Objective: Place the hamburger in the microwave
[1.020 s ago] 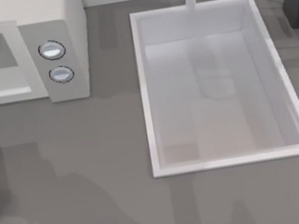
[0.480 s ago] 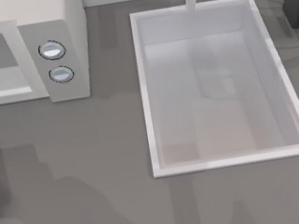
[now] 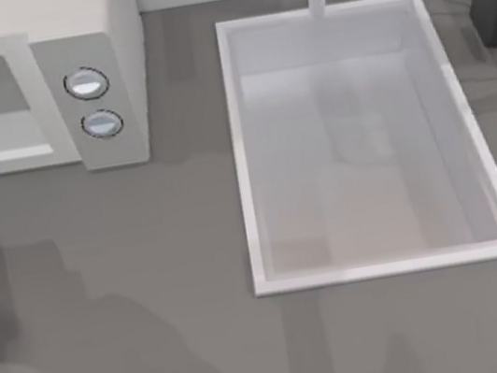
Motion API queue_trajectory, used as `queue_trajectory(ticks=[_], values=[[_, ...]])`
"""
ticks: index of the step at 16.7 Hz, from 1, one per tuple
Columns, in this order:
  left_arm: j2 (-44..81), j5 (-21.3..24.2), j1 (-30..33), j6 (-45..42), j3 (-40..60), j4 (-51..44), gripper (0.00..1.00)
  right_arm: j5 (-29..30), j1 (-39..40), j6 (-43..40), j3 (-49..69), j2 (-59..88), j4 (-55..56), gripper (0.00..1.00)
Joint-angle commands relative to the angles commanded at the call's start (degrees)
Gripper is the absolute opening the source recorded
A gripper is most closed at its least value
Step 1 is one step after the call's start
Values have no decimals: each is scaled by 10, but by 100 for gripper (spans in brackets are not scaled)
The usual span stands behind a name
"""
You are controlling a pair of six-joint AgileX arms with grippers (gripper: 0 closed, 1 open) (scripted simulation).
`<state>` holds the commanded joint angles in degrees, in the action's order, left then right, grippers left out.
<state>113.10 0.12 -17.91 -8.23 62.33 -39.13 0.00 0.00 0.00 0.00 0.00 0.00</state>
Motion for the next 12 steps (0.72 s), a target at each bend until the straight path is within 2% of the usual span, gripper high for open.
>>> queue_trajectory(ticks=[4,12], values=[[0,0,0,0,0,0,2,0,0,0,0,0,0,100],[0,0,0,0,0,0,0,0,0,0,0,0,0,100]])
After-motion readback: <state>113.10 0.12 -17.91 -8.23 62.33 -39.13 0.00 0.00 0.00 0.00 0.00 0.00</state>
